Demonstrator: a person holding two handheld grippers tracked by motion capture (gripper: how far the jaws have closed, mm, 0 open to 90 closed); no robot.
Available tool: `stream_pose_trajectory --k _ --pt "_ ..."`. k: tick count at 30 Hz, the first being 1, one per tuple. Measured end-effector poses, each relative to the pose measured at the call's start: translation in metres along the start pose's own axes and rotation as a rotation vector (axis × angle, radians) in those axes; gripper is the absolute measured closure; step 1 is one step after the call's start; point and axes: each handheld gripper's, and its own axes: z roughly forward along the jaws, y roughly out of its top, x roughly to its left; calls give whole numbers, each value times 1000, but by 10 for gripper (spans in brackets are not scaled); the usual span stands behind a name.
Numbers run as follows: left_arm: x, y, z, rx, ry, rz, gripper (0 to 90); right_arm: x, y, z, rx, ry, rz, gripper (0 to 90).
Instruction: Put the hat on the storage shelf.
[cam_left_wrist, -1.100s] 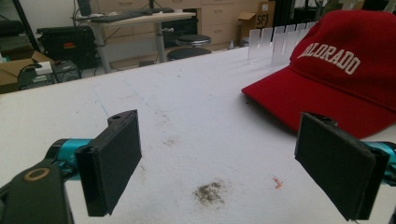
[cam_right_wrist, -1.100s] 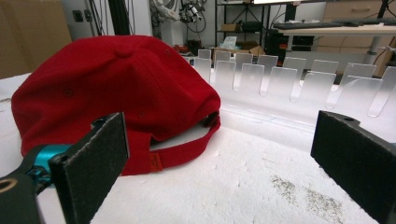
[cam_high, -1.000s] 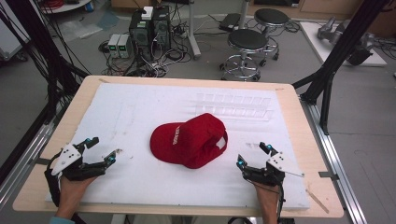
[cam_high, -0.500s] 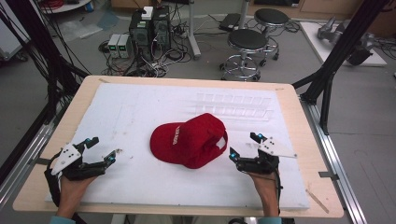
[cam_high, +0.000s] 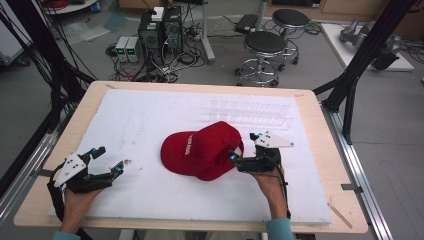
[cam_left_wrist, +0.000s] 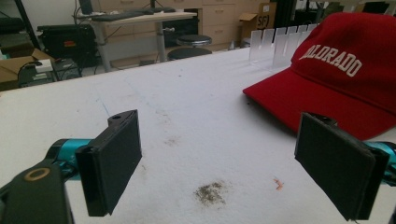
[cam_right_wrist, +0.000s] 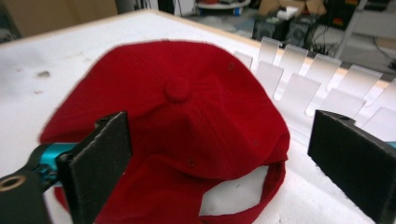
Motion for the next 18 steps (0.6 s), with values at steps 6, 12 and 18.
stream_pose_trajectory --k 6,12,18 --pt "0 0 0 -1 -1 -2 149 2 -5 16 64 -11 11 228" --pt "0 0 0 1 -2 2 149 1 -11 28 104 -26 41 285" --pt "-1 0 0 1 -5 8 149 4 -12 30 102 -32 54 464"
